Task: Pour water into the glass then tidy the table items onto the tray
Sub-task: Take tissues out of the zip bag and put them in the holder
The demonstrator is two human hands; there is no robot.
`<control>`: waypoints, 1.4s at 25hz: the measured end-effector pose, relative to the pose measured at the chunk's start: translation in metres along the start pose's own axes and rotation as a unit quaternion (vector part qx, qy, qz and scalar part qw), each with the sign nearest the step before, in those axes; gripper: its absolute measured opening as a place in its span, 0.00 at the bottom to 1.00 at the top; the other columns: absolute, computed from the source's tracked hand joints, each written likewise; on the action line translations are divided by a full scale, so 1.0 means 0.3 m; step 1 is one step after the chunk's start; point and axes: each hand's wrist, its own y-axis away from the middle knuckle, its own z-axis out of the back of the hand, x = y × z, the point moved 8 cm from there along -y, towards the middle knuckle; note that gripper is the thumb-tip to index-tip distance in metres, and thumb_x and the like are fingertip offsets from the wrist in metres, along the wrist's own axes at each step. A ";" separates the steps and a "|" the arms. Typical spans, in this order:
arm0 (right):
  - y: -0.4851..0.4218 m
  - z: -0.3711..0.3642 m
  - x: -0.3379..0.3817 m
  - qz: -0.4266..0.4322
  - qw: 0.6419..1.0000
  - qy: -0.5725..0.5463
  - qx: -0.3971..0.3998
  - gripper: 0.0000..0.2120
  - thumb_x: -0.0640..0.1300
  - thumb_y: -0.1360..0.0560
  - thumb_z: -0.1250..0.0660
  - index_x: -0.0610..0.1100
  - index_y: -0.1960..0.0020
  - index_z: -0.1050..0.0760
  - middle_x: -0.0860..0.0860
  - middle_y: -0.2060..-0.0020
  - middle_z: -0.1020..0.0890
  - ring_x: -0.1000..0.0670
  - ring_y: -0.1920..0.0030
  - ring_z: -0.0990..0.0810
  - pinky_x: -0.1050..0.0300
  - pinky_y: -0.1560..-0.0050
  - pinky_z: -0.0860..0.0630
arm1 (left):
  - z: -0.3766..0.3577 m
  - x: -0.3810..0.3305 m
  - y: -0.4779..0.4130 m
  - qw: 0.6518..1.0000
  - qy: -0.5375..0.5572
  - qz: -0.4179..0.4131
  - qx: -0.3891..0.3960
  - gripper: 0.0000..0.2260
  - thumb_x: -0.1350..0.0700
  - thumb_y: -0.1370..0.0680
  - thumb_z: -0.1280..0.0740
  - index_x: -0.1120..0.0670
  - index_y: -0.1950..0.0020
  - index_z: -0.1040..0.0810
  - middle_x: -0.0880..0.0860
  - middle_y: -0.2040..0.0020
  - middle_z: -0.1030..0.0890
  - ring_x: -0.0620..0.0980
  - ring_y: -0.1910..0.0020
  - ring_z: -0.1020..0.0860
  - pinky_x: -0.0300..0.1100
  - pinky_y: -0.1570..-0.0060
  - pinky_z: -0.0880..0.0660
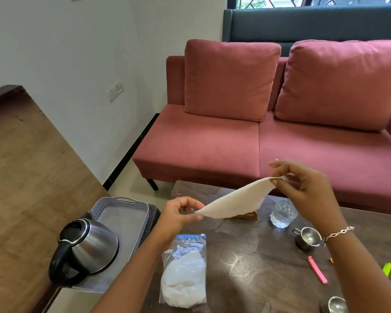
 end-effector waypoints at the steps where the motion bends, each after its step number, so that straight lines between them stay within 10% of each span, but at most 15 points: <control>1: -0.001 -0.001 0.010 0.009 1.000 0.001 0.001 0.08 0.32 0.31 0.31 0.45 0.59 0.22 0.49 0.57 0.18 0.49 0.54 0.18 0.64 0.54 0.22 | -0.016 0.006 0.003 0.999 -0.028 0.014 0.033 0.14 0.65 0.32 0.28 0.49 0.51 0.21 0.47 0.50 0.21 0.44 0.49 0.27 0.36 0.52 0.29; 9: 0.005 -0.084 0.148 0.128 0.986 0.035 0.101 0.07 0.33 0.30 0.35 0.43 0.57 0.23 0.49 0.59 0.18 0.48 0.55 0.19 0.59 0.56 0.24 | -0.150 -0.200 0.020 0.989 -0.014 -0.140 0.038 0.24 0.62 0.31 0.27 0.52 0.37 0.28 0.49 0.39 0.22 0.38 0.38 0.26 0.33 0.38 0.30; 16: -0.035 -0.138 0.135 0.074 0.984 -0.088 0.133 0.12 0.36 0.28 0.33 0.54 0.59 0.24 0.52 0.63 0.19 0.48 0.63 0.21 0.55 0.61 0.24 | -0.229 -0.168 0.010 0.991 0.050 -0.045 0.114 0.10 0.66 0.25 0.35 0.65 0.45 0.23 0.58 0.54 0.19 0.51 0.56 0.22 0.38 0.58 0.24; 18: -0.041 -0.142 0.082 0.022 0.979 -0.155 0.134 0.03 0.43 0.28 0.33 0.48 0.54 0.22 0.49 0.61 0.19 0.44 0.61 0.20 0.52 0.60 0.22 | -0.229 -0.126 0.011 0.989 0.111 -0.003 0.102 0.08 0.64 0.26 0.34 0.61 0.48 0.20 0.53 0.58 0.16 0.48 0.59 0.19 0.38 0.60 0.23; 24: 0.065 -0.230 -0.138 -0.218 0.901 -0.341 0.159 0.22 0.55 0.36 0.35 0.41 0.49 0.21 0.50 0.60 0.15 0.54 0.62 0.18 0.61 0.61 0.22 | -0.190 -0.019 -0.019 0.963 0.257 0.075 0.006 0.07 0.63 0.26 0.34 0.54 0.52 0.19 0.50 0.57 0.15 0.50 0.55 0.19 0.49 0.49 0.23; 35: 0.089 -0.307 -0.225 -0.228 0.941 -0.203 0.146 0.07 0.32 0.36 0.27 0.41 0.63 0.23 0.48 0.67 0.21 0.51 0.65 0.23 0.63 0.67 0.24 | -0.214 0.122 -0.052 0.942 0.298 0.126 -0.091 0.06 0.65 0.27 0.33 0.56 0.54 0.22 0.51 0.59 0.16 0.50 0.58 0.19 0.42 0.60 0.21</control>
